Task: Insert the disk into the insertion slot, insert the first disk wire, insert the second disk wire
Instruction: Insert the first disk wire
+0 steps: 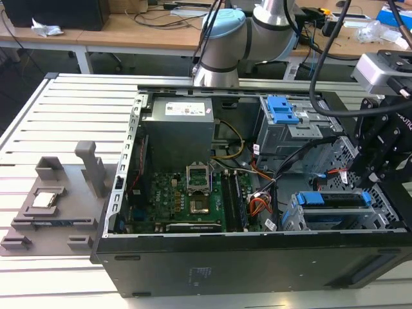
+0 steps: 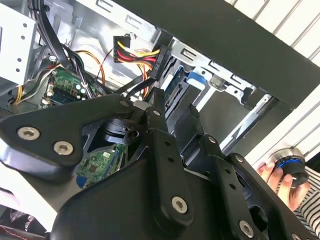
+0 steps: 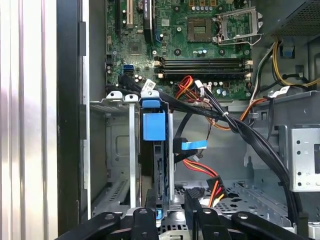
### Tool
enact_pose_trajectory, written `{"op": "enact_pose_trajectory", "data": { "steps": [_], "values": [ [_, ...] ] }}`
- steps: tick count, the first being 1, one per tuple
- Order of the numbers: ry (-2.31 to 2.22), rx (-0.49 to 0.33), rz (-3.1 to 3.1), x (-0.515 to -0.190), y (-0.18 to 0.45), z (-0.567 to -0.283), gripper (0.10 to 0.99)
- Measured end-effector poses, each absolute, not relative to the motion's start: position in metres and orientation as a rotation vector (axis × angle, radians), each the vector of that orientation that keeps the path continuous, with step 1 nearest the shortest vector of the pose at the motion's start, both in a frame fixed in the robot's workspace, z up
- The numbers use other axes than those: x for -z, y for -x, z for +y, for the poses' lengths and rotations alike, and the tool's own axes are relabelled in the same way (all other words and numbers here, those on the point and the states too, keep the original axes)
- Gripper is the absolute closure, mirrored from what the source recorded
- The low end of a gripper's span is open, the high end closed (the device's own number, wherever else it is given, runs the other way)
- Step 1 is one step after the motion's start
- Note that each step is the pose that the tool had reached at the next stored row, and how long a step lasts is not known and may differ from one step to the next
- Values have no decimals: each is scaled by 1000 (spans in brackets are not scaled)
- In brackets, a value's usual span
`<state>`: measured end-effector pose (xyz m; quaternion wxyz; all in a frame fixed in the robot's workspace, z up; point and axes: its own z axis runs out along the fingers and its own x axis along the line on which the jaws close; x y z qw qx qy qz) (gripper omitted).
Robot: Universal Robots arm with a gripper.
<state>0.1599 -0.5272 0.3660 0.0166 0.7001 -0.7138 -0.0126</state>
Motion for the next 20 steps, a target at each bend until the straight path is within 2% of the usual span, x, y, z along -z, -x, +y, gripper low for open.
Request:
{"op": "enact_pose_trajectory", "data": {
  "steps": [10, 20],
  "values": [
    [-2379, 34, -1997, -366, -163, -526, 725],
    [-2393, 33, -1979, -366, -171, -520, 725]
  ]
}}
